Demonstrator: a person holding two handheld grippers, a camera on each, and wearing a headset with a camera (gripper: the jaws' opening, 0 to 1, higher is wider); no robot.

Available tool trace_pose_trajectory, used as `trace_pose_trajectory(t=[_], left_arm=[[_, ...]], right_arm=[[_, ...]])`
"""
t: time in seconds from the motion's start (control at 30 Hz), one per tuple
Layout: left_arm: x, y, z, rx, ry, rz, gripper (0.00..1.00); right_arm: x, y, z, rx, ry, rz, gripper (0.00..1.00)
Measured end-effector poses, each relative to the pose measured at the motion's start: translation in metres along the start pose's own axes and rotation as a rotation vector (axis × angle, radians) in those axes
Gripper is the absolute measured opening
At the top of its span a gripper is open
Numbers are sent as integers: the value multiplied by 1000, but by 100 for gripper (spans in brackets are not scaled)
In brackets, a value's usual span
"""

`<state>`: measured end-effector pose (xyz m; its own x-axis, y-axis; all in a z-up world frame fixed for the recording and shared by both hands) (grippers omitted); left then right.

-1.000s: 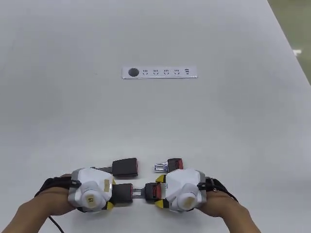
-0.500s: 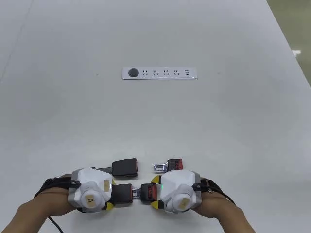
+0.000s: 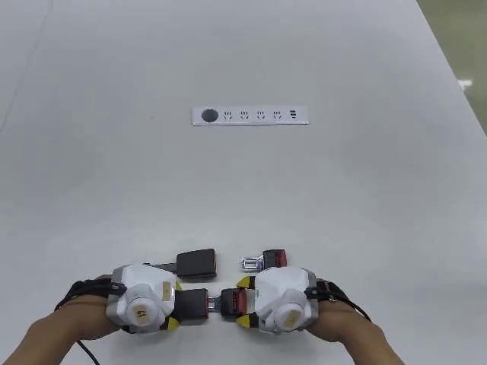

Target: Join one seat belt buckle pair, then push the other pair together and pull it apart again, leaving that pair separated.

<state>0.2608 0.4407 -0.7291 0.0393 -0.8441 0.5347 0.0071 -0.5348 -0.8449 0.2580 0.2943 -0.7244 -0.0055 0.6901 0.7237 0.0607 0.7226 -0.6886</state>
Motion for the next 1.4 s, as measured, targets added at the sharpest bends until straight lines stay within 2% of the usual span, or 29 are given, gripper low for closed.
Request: trace_pose_trajectory(t=[0.2, 0.5, 0.57, 0.6, 0.77, 1.03, 1.27, 1.3, 1.33, 1.4], left_arm=[[1, 0, 0, -3, 3, 10, 32], [2, -1, 0, 9, -24, 7, 32], [4, -1, 0, 13, -31, 5, 32], [4, -1, 0, 13, -32, 5, 32], [5, -2, 0, 13, -28, 6, 32], [6, -3, -1, 12, -25, 10, 32], [4, -2, -1, 13, -32, 8, 32], [4, -2, 0, 14, -32, 9, 32], [3, -1, 0, 14, -30, 7, 32], [3, -2, 0, 19, -37, 7, 32]], right_arm=[[4, 7, -2, 8, 12, -16, 27], [10, 3, -1, 13, 23, -6, 26], [12, 2, -1, 9, 37, -7, 26], [14, 3, -1, 3, 79, -23, 26], [10, 10, -2, 18, 46, -3, 26], [14, 22, -3, 18, 52, -19, 26], [13, 23, -3, 22, 51, -23, 26], [15, 25, -1, 19, 61, -40, 26], [13, 23, -2, 13, 56, -21, 26], [14, 22, -2, 9, 55, -19, 26]])
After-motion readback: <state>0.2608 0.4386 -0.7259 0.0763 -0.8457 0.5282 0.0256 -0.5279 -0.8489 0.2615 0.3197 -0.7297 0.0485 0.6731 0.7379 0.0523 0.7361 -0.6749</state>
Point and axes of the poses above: the centre of the closed fingertips' face, and the gripper's own axes: y roughly forward along the fingers, z roughly to its left, x roughly out of its top, the point moved 5 cm from there along -y, roughly backward along the fingers, and after that the axes turned 5 degrees about -z, right-handed, at the moved point
